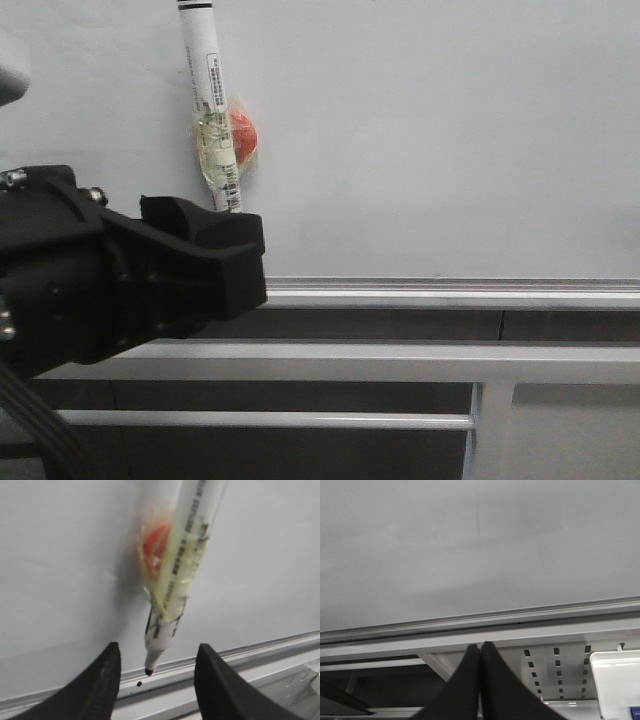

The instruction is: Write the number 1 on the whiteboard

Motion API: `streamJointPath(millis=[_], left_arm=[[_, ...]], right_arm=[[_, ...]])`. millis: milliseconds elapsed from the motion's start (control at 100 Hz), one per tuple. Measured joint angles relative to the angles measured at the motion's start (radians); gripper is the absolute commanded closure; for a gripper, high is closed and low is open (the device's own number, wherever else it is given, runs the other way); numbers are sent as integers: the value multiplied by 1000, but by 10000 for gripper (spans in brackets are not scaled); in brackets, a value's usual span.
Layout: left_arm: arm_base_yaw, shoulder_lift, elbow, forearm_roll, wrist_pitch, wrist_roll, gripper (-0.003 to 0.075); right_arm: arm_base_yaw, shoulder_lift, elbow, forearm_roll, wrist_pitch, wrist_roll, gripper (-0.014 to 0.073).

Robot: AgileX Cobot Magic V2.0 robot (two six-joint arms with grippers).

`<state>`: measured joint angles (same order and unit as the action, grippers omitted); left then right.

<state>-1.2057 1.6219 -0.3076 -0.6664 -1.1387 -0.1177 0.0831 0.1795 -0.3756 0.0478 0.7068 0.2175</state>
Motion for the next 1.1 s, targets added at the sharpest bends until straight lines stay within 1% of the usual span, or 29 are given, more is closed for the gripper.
streamJointPath(millis=[280, 390, 440, 470, 490, 540, 560, 770, 870, 980, 1100], left_arm=[[0, 0, -52, -31, 0, 67, 402], [0, 0, -64, -53, 0, 69, 427], [0, 0, -65, -60, 0, 71, 486], [0, 0, -65, -61, 0, 71, 553], [0, 0, -65, -61, 0, 71, 582], [0, 0, -65, -63, 0, 71, 713], [0, 0, -65, -63, 0, 71, 743], [0, 1, -65, -52, 0, 73, 741], [0, 2, -65, -38, 0, 96, 741], [0, 5, -65, 34, 0, 151, 741], [0, 5, -65, 130, 0, 243, 741]], right_arm=[[1, 0, 0, 0, -5, 0, 637], [9, 0, 0, 0, -5, 0, 637], [14, 0, 0, 0, -5, 0, 637], [16, 0, 0, 0, -5, 0, 637], [16, 0, 0, 0, -5, 0, 637], [16, 0, 0, 0, -5, 0, 637], [16, 0, 0, 0, -5, 0, 637], [20, 1, 0, 0, -5, -2, 637], [41, 1, 0, 0, -5, -4, 637], [86, 2, 0, 0, -5, -29, 637], [176, 8, -8, -2, -5, -107, 637]])
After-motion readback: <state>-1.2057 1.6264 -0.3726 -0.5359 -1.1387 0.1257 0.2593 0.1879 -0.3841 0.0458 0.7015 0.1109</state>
